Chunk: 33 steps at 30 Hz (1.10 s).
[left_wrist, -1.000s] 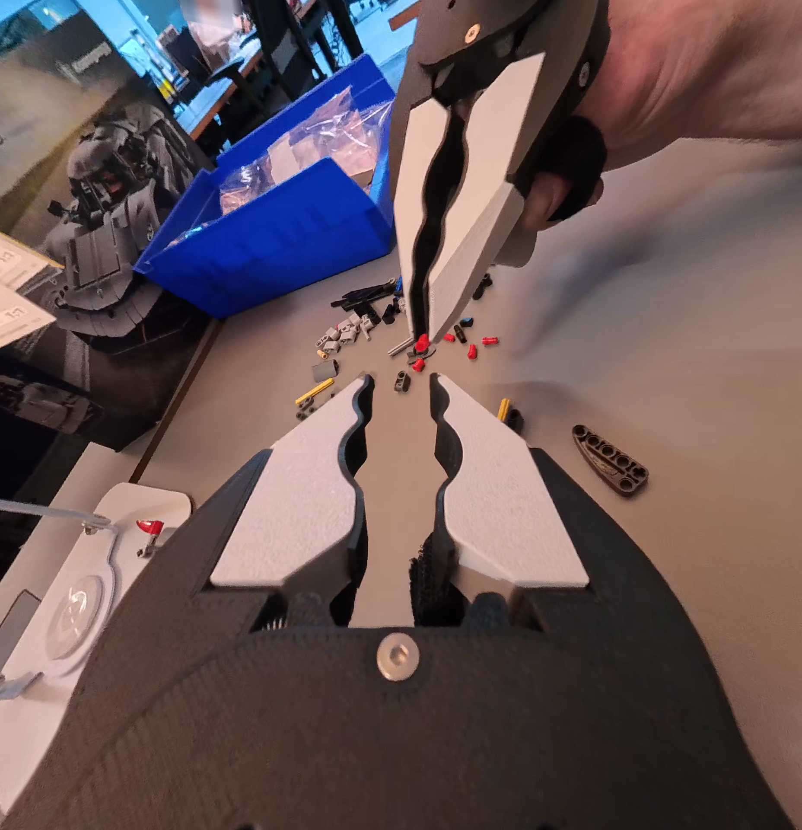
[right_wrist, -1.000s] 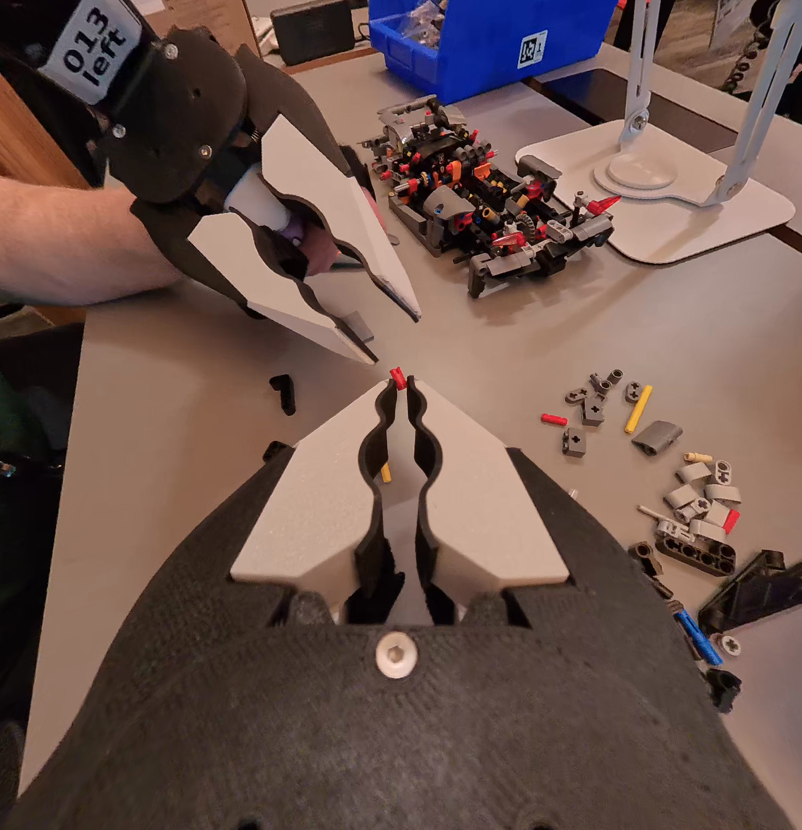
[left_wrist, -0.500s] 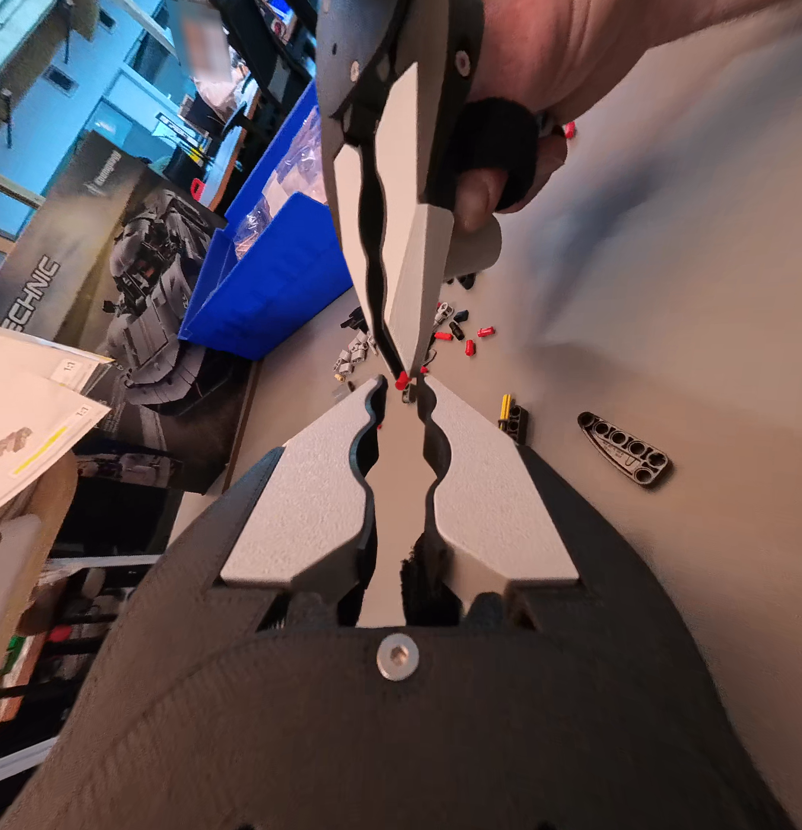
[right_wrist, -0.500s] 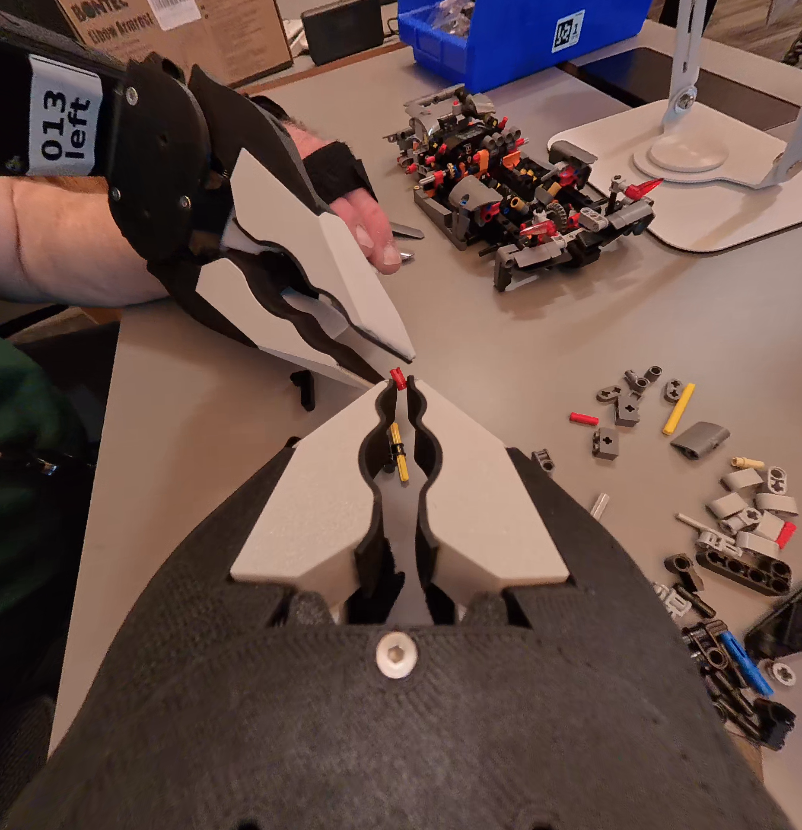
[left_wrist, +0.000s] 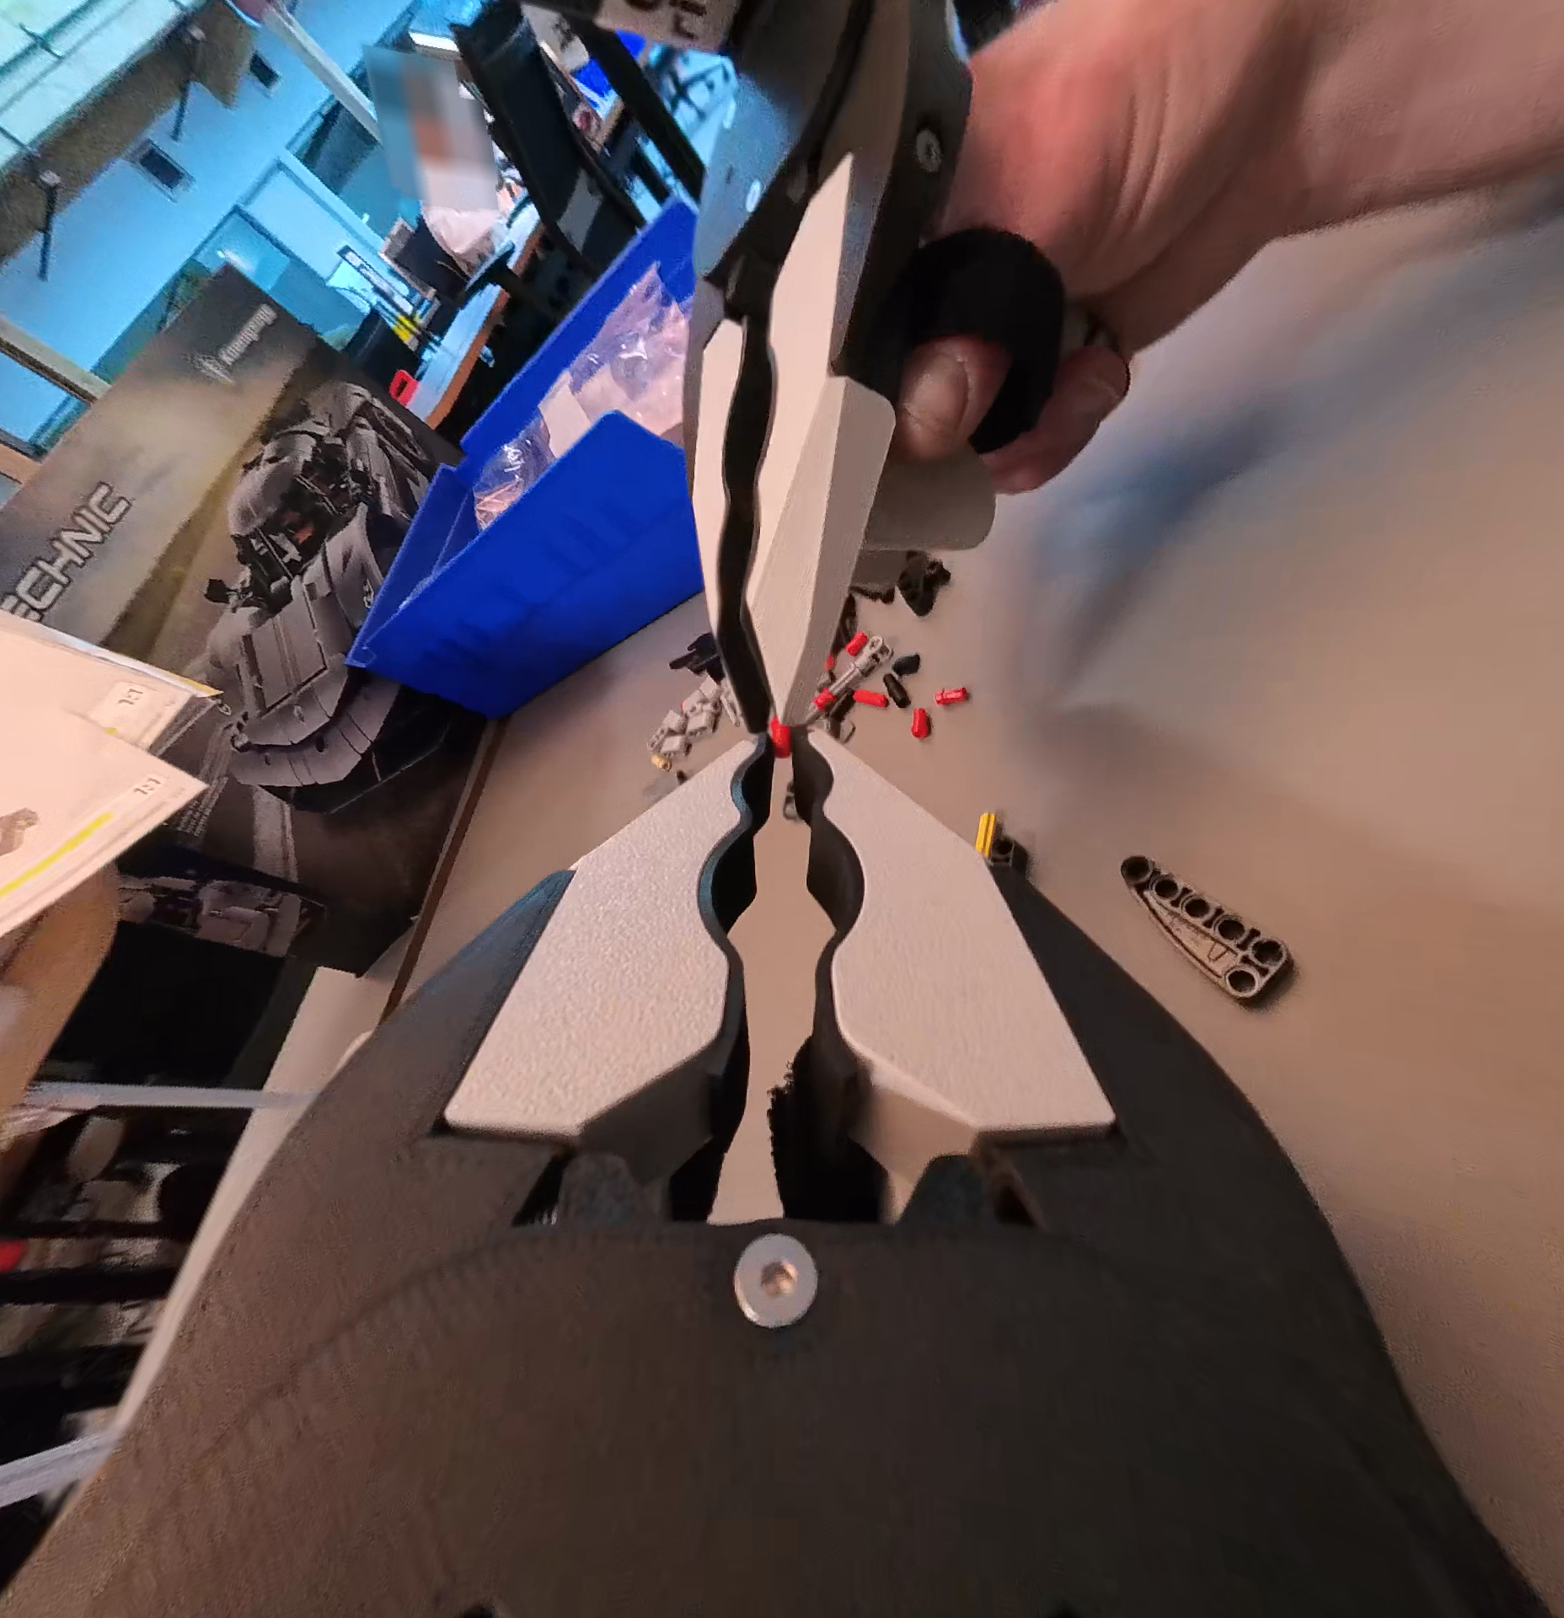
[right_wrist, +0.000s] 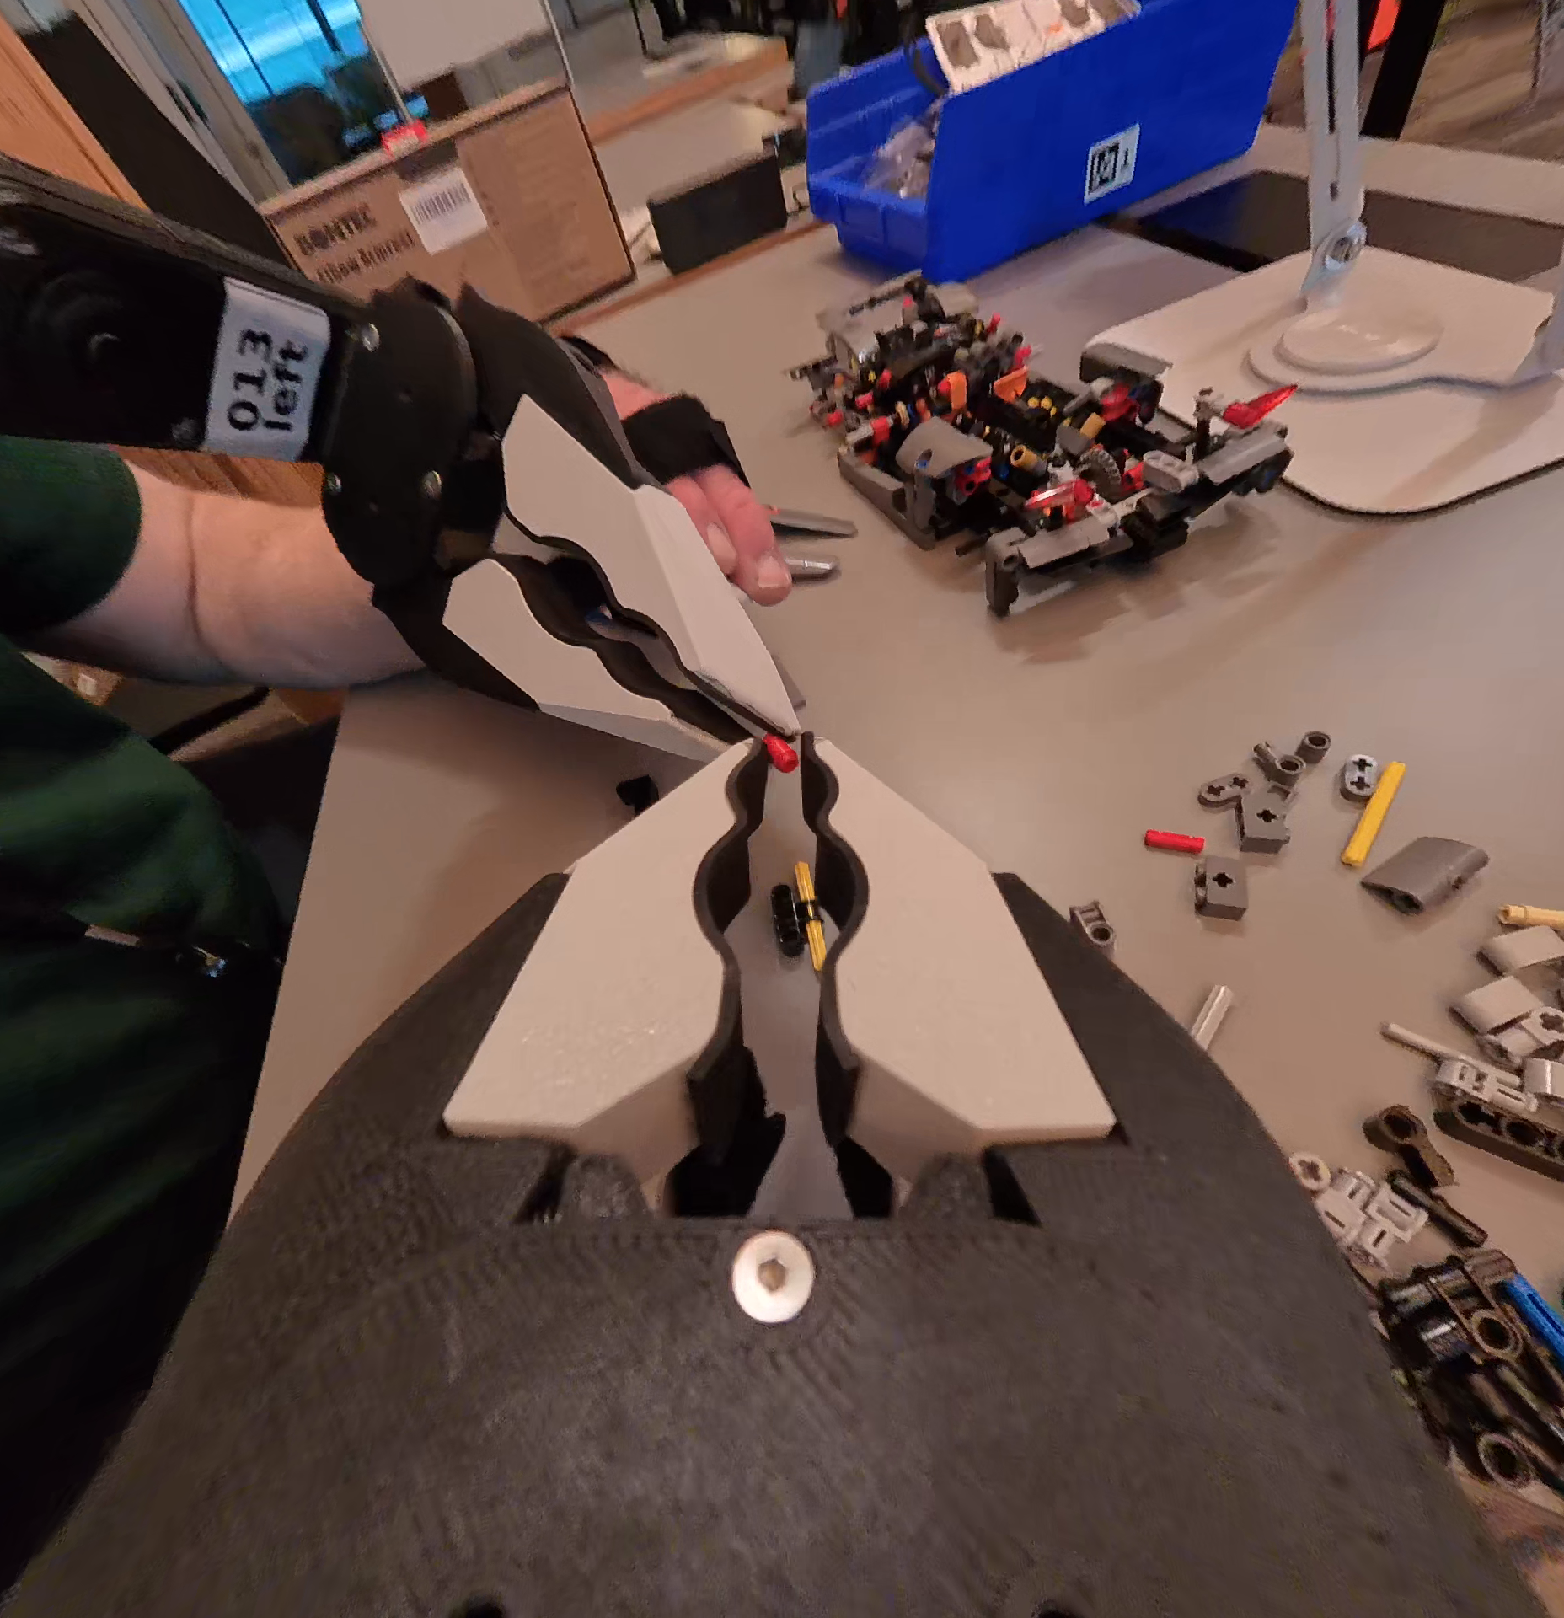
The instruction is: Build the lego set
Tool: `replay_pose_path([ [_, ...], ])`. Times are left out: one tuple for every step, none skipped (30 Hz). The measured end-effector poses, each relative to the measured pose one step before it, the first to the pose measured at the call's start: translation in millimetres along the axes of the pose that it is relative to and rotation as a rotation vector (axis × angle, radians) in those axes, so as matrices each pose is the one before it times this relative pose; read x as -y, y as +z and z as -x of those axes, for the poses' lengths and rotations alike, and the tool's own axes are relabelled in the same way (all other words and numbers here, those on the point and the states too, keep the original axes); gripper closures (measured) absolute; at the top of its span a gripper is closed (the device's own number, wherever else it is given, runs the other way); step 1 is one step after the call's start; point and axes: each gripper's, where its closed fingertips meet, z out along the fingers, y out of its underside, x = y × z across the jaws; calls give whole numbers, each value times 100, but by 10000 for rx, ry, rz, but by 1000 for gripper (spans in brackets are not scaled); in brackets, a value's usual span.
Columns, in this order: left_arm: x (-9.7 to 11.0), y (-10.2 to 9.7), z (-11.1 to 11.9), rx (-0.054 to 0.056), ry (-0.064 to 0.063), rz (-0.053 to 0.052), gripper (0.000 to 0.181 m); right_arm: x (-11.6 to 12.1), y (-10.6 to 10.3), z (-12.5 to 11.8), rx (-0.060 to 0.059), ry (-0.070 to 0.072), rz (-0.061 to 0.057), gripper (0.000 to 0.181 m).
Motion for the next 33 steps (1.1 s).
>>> replay_pose_path([
  [186, -41, 118, -12, -284, -170, 179, 264, -76, 30, 55, 66, -179, 174],
  [202, -71, 108, -12, -254, -187, 179, 204, -86, 52, 83, 58, -161, 174],
  [215, -113, 124, 7, -204, -195, 179, 167, -85, 92, 109, 63, -143, 174],
  [164, -109, 134, 19, -160, -150, 179, 122, -86, 46, 81, 68, -119, 174],
  [131, -109, 163, 57, -83, -113, 179, 56, -88, 19, 62, 57, -73, 174],
  [197, -113, 99, 28, -48, -138, 179, 0, -77, -7, 37, 30, -40, 174],
  [175, -79, 13, -34, -80, -110, 179, 21, -77, 14, 48, 17, -60, 175],
  [77, -17, 24, 0, -45, -38, 179, 101, -60, 142, 121, 39, -96, 176],
  [10, 11, -38, -2, 50, 3, 179, 127, -47, 184, 152, 53, -101, 176],
  [96, -34, -43, 20, 99, -51, 179, 54, -32, 89, 83, 26, -53, 178],
  [-13, 18, -52, -15, 35, 17, 179, -24, -8, 26, 23, -9, 1, 179],
  [-11, 7, -28, -23, 2, -1, 179, -12, -11, 10, 17, -3, -6, 179],
  [82, -38, -27, -11, 26, -61, 179, 23, 4, 71, 58, 24, -36, 179],
  [127, -60, -48, -27, 43, -77, 179, 37, 26, 116, 102, 40, -44, 178],
  [35, -15, -12, -9, -13, -7, 179, 3, 36, 53, 51, 29, -20, 178],
  [-27, 13, 19, 19, -10, 16, 179, -15, 14, -45, -19, 5, 3, 177],
  [-12, 22, -25, -8, 20, 1, 179, 10, -13, 2, 17, 2, -4, 177],
  [0, 4, -19, -30, -13, -7, 179, -12, -2, 30, 30, 9, -3, 177],
  [-15, 5, -1, 1, -6, 1, 179, -6, -2, -21, 2, 14, -12, 177],
  [-25, 23, -8, 4, 22, 12, 179, 12, 16, -9, 9, 27, -22, 177],
  [-30, 13, -29, -14, 26, 14, 179, -10, 23, 50, 48, 26, -4, 177],
  [-8, -3, -23, -16, 18, 3, 179, -36, 7, 17, 30, 10, 4, 177],
  [-15, -2, -19, -13, 12, -3, 179, -18, 0, -24, -2, 0, -5, 178],
  [-8, 13, -34, -38, -8, -5, 178, -10, -2, 18, 27, 12, -2, 178],
  [20, -10, -24, -16, 4, -17, 179, -16, -14, 14, 7, -26, 13, 178],
  [-39, 16, -36, -15, 21, 22, 179, -59, -5, -17, -32, -60, 43, 178],
  [-81, 33, -52, -27, 19, 40, 178, -90, 10, -33, -31, -31, 64, 179],
  [-37, 5, -42, -22, 3, -2, 178, -64, 2, -6, 17, 24, 30, 179],
  [-8, 17, -38, -38, -39, -14, 179, -31, -2, -2, 32, 29, 0, 179],
  [-53, 31, -19, -42, -53, 18, 178, -33, -19, -46, -25, -34, 11, 179],
  [-41, 28, 33, 6, -11, 13, 178, -30, 9, -58, -65, -67, 20, 179],
  [-7, 21, 5, 8, 1, -15, 178, -2, -5, -36, -32, -39, 8, 179],
  [-50, 40, -43, -39, -66, 9, 178, -23, -5, -40, -16, -7, 12, 179],
])
